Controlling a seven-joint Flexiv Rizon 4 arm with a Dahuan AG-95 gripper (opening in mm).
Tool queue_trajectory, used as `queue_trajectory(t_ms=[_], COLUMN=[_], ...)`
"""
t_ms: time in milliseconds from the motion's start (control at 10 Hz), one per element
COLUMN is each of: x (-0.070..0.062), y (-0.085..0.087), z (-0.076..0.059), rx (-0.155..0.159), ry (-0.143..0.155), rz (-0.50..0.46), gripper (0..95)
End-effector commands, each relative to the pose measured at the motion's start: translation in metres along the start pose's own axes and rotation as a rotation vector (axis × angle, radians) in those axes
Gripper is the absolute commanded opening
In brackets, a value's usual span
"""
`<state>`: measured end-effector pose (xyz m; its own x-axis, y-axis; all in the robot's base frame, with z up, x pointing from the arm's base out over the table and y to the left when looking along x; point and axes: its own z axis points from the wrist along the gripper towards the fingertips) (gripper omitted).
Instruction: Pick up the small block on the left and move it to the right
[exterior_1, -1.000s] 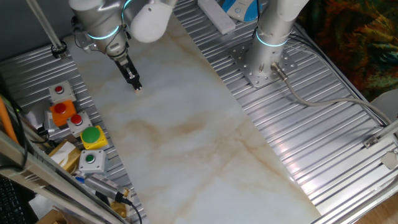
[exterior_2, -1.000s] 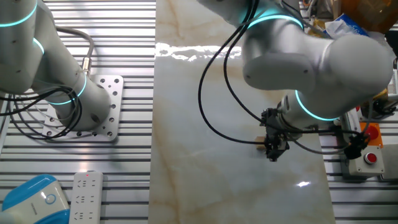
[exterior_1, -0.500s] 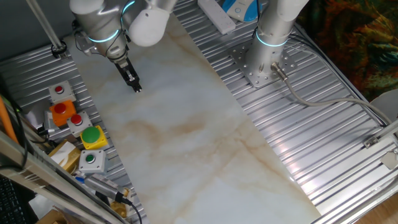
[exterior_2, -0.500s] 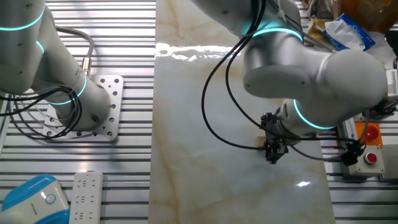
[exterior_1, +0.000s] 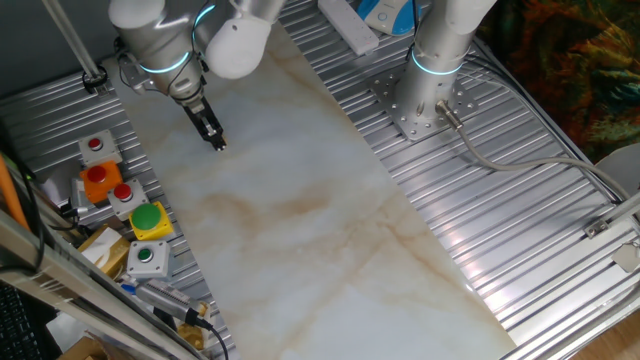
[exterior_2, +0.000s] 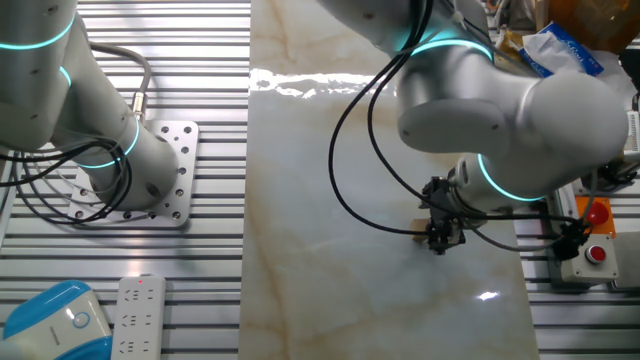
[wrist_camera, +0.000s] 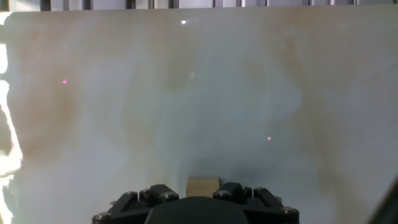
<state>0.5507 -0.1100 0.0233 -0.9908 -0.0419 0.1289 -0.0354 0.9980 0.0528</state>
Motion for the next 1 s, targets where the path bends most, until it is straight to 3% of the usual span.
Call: queue_trajectory(t_ms=[100,600,700,1000], x=[0.0007,0.0007,0.0007,0.0015], y=[0.0002,0.0003,0.0003,0.0009], z=[-0.0006,-0.0007,-0.0009,-0.0024], rx=[0.0,0.002,0.003,0.005], ry=[0.006,0.017,0.02,0.024], rz=[0.002,0.007,0.01,0.016], gripper=[38.0,38.0,19.0,19.0])
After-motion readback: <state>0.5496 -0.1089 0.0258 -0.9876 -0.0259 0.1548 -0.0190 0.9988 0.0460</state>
